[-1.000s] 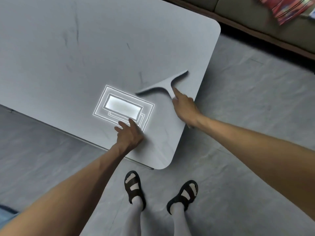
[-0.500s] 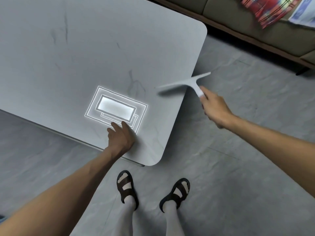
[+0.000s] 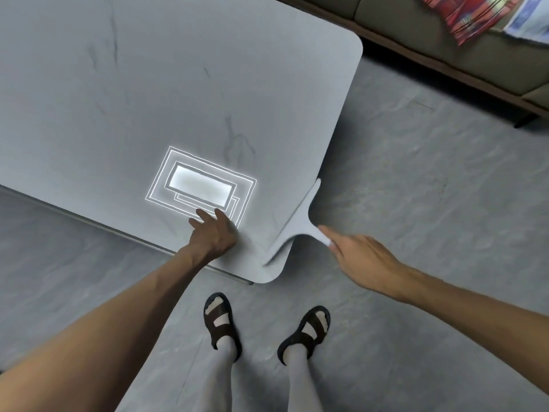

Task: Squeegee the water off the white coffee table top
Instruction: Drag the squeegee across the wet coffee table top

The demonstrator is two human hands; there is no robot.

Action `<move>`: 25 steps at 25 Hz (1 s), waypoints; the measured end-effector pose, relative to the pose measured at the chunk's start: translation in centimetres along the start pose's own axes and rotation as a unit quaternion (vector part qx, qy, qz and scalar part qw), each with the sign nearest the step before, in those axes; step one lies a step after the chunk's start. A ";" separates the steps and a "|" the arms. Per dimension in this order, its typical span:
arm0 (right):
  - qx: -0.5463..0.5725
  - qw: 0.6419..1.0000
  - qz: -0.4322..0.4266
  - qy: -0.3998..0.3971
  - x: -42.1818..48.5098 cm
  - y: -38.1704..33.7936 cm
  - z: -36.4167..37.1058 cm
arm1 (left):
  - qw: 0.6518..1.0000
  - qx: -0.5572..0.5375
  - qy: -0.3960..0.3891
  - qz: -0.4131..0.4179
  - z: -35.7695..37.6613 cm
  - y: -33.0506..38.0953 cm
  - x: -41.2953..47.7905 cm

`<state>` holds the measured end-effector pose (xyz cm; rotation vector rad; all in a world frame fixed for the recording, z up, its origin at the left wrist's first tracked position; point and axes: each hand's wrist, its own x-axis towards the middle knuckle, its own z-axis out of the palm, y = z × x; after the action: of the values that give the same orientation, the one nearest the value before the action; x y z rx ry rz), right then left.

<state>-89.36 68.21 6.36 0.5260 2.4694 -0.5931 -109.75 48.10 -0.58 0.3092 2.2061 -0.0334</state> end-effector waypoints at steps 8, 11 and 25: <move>-0.164 0.953 -0.233 -0.100 4.7 -5.1 -1.5 | 0.990 -0.042 0.101 0.088 -0.4 -2.6 -1.5; -0.208 0.934 -0.252 -0.142 6.8 -6.1 -0.9 | 0.987 -0.013 0.113 0.116 0.3 -3.9 -2.6; -0.344 0.933 -0.100 0.032 6.0 4.2 -10.6 | 0.986 0.082 -0.035 0.140 1.2 0.3 -4.5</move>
<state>-96.36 78.55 9.57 0.0133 2.5868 0.2395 -106.16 47.29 2.22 0.6966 2.0747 -0.0701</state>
